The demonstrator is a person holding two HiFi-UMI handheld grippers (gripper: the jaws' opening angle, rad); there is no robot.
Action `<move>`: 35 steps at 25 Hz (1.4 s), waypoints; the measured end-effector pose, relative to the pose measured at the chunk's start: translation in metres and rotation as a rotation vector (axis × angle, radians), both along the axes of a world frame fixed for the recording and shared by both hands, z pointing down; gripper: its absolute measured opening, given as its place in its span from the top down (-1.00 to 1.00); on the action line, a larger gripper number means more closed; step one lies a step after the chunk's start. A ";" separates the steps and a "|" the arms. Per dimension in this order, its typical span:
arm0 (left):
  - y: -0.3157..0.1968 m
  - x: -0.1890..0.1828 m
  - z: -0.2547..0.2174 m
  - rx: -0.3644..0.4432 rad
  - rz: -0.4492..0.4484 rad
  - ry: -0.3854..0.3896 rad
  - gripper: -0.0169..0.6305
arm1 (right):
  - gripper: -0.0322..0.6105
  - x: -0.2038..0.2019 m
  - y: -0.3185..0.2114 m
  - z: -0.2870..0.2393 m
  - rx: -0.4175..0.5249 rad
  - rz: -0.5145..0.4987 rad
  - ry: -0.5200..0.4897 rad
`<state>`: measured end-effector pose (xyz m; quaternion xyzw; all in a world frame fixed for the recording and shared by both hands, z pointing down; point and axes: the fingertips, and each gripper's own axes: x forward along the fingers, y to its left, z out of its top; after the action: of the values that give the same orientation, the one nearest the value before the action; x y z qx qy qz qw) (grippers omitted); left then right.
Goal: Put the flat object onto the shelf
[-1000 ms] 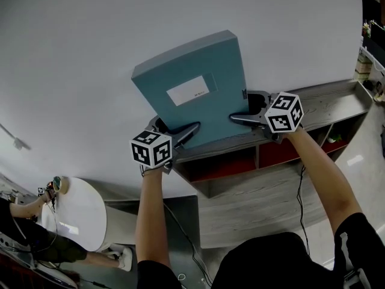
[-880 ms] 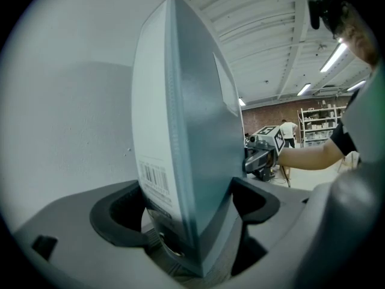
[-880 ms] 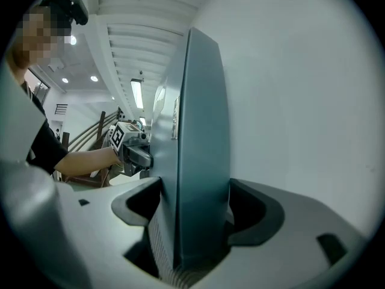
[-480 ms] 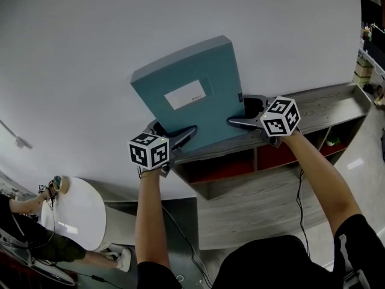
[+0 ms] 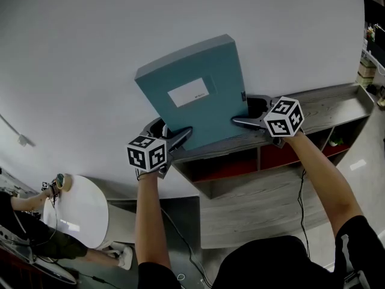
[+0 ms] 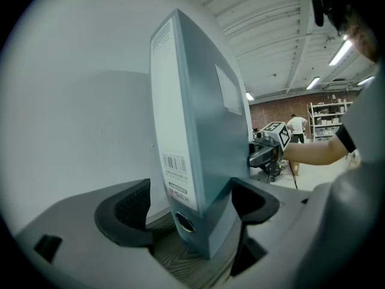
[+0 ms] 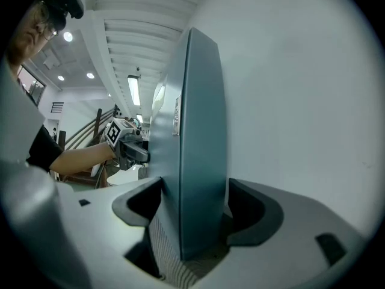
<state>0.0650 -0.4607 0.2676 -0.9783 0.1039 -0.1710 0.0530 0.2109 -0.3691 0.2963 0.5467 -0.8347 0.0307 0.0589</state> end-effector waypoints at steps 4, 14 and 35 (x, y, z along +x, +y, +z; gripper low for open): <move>-0.008 0.004 -0.001 0.054 -0.045 -0.020 -0.31 | -0.12 0.005 0.003 0.007 -0.016 0.023 0.014; -0.015 0.009 0.000 0.037 -0.033 -0.010 -0.31 | -0.06 0.009 0.006 0.012 -0.044 0.060 0.017; 0.011 -0.071 -0.023 -0.026 -0.065 0.210 -0.31 | -0.02 0.003 0.048 0.013 -0.054 0.136 -0.030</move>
<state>-0.0060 -0.4492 0.2450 -0.9876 0.1384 -0.0704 0.0237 0.2141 -0.3209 0.3095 0.5997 -0.7954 0.0654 0.0589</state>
